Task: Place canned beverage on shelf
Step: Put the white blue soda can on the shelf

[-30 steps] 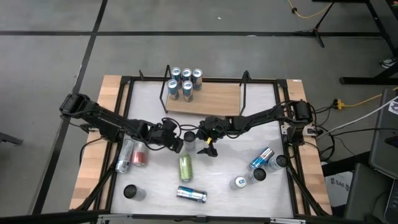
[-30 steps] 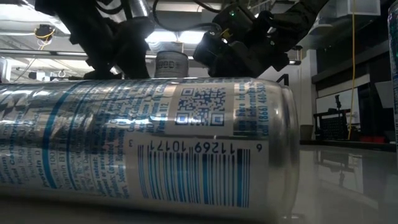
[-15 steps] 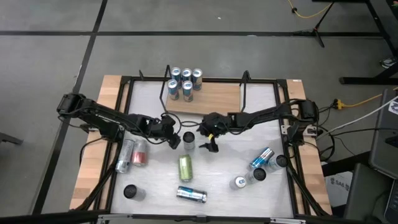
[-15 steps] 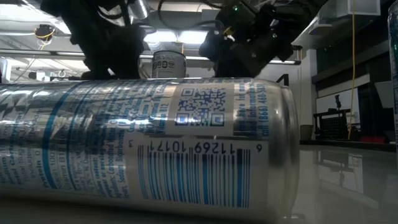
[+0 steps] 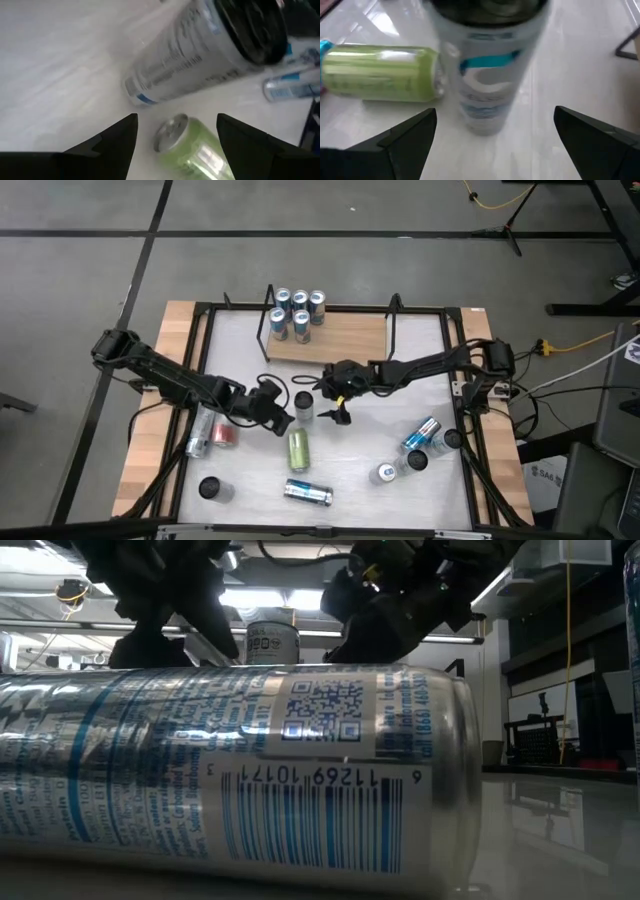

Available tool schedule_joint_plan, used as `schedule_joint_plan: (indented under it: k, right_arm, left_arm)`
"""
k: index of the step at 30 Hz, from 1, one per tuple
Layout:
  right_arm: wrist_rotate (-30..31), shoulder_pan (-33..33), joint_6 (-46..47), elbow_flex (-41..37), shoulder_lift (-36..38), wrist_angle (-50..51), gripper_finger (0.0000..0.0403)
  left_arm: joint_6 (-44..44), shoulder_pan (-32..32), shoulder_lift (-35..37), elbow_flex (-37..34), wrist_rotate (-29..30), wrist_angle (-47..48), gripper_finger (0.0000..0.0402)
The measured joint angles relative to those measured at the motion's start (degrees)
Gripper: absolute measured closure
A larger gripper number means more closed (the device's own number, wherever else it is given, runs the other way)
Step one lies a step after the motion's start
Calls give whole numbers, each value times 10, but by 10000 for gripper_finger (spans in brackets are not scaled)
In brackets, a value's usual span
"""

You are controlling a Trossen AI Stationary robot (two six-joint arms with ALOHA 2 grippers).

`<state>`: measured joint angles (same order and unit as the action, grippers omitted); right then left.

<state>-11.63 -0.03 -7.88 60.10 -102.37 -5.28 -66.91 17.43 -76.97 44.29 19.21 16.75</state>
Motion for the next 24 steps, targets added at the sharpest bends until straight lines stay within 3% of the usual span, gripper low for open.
schedule_joint_plan:
  k: [13, 19, 24]
  right_arm:
    - [7, 45, 0, 0, 0, -16, 10]
    - [5, 53, 1, 0, 0, -14, 10]
    - [-30, 55, 0, 0, -1, -20, 10]
  left_arm:
    - [31, -6, 0, 0, 72, 18, 138]
    - [45, -6, 0, -1, 135, 47, 138]
    - [45, -7, 0, -1, 179, 62, 138]
